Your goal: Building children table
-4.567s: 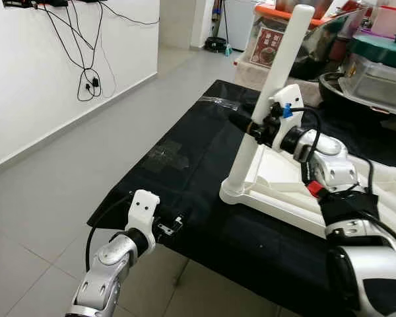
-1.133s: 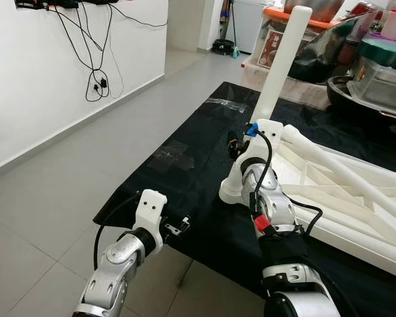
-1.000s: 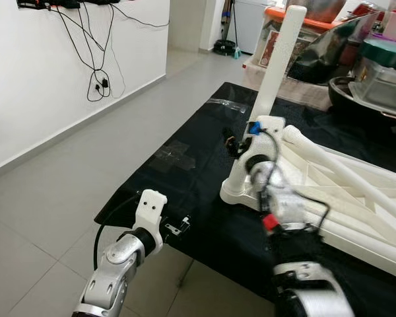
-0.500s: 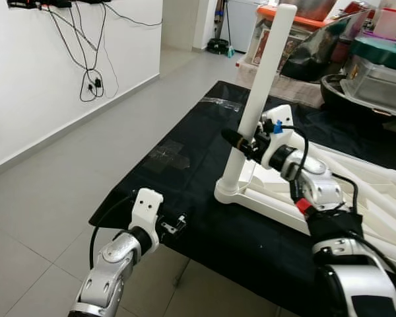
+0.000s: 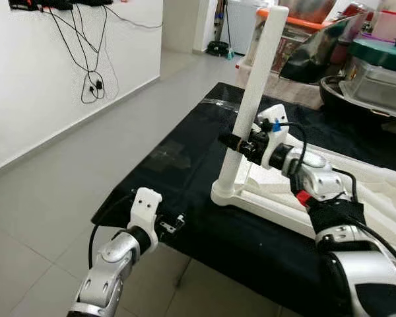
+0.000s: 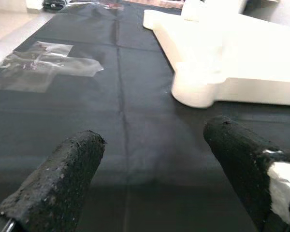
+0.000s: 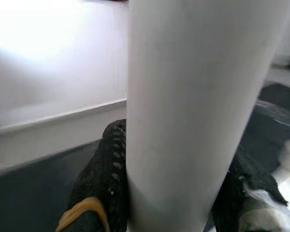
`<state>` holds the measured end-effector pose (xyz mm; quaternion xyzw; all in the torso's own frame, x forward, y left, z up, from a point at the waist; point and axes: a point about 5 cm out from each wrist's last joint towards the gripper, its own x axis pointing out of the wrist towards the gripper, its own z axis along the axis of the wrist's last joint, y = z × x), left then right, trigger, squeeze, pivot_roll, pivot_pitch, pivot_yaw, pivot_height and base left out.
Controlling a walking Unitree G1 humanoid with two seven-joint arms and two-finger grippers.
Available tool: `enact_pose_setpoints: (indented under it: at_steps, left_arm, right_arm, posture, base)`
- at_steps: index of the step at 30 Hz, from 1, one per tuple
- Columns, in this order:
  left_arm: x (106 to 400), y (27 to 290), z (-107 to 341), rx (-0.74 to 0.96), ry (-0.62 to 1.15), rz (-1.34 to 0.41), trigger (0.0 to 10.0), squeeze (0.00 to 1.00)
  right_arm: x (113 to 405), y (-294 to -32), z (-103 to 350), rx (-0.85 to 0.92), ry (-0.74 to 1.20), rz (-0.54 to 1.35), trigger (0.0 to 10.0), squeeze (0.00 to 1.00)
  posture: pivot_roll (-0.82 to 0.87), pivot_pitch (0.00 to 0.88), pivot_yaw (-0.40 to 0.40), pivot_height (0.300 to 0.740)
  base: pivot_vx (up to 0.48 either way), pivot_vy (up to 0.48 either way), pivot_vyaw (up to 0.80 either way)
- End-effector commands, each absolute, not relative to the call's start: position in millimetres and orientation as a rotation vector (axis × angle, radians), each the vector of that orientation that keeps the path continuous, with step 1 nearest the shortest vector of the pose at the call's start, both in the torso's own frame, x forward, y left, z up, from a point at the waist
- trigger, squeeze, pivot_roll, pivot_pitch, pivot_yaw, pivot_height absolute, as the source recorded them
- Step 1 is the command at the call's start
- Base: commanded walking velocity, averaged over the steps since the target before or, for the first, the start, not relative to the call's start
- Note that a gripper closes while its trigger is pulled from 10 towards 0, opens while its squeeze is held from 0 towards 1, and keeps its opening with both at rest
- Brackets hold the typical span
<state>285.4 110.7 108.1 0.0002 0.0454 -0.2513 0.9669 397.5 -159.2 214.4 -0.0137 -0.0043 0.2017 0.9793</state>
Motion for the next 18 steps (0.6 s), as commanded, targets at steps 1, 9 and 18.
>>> enact_pose_setpoints:
  at_steps: [1, 9, 18]
  left_arm:
    - [284.5, 106.0, 107.4, -0.009, 0.097, -0.524, 10.0, 0.0]
    - [284.9, 105.3, 107.5, -0.009, 0.1, -0.532, 10.0, 0.0]
    - [282.9, 103.3, 105.1, -0.02, 0.106, -0.527, 10.0, 0.0]
  right_arm:
    - [396.4, -175.7, 196.9, -0.079, 0.063, 0.197, 0.0, 0.0]
    - [367.6, -145.8, 158.8, 0.098, 0.15, -0.119, 0.0, 0.0]
    - [363.8, -130.6, 177.7, 0.138, 0.054, -0.204, 10.0, 0.0]
  posture:
    - [0.04, 0.0, -0.16, 0.74]
    - [0.04, 0.0, -0.156, 0.74]
    - [0.03, 0.0, -0.163, 0.74]
  base:
    - [0.0, 0.0, 0.0]
    - [0.0, 0.0, 0.0]
    - [0.0, 0.0, 0.0]
